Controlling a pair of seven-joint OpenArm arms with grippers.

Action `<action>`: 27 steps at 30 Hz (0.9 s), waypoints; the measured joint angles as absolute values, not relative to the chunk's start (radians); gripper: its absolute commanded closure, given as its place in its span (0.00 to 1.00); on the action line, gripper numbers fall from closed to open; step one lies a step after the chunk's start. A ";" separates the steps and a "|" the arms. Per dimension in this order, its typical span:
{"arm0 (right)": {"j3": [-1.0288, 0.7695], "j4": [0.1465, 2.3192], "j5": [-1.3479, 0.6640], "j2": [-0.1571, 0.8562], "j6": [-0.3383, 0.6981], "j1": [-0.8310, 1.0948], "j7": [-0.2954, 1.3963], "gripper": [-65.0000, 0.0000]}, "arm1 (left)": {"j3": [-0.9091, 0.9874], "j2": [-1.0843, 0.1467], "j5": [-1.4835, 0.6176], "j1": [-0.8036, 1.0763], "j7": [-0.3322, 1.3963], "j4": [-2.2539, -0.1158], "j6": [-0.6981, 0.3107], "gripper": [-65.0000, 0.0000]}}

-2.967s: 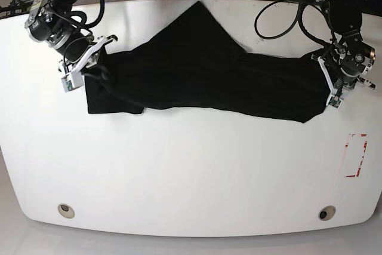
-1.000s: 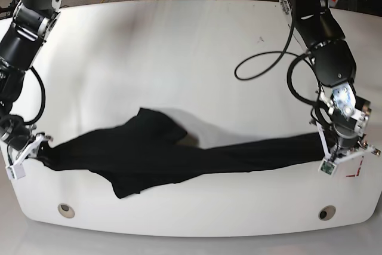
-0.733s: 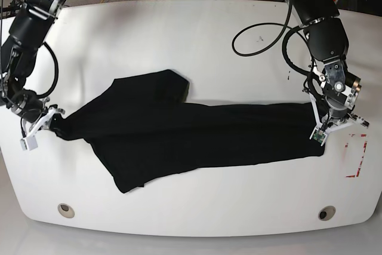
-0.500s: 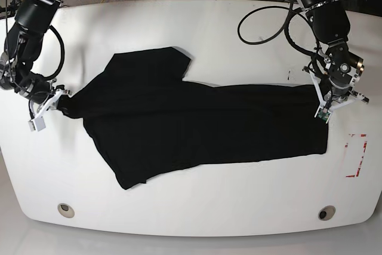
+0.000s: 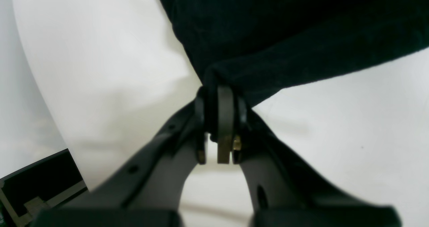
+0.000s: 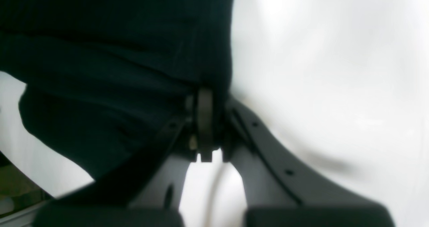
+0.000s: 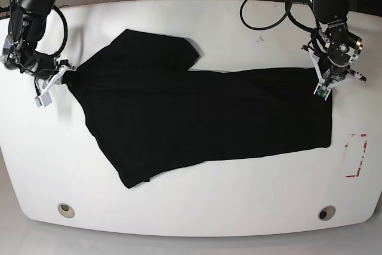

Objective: Fold the T-shirt properly
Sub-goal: 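Release the shirt and regrasp its collar edge with both grippers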

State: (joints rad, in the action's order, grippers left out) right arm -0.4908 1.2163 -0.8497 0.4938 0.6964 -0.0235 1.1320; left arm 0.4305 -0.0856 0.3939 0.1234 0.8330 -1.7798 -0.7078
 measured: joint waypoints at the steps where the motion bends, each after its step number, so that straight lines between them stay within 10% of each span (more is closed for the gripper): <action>1: -0.491 1.216 -0.850 0.494 0.696 -0.019 1.133 1.00 | 0.430 -0.086 0.395 0.125 0.832 -1.779 -0.708 0.82; 9: -0.492 1.217 -0.850 0.484 0.696 0.014 1.133 0.95 | 0.432 -0.088 0.398 0.148 0.828 -1.777 -0.707 0.50; 20: -0.683 1.445 -0.854 0.366 0.693 0.091 1.194 0.21 | 0.425 -0.144 0.223 0.218 0.827 -1.778 -0.708 0.48; 27: -0.823 1.518 -0.850 0.290 0.692 0.142 1.309 0.23 | 0.508 -0.207 0.056 0.244 0.833 -1.813 -0.704 0.48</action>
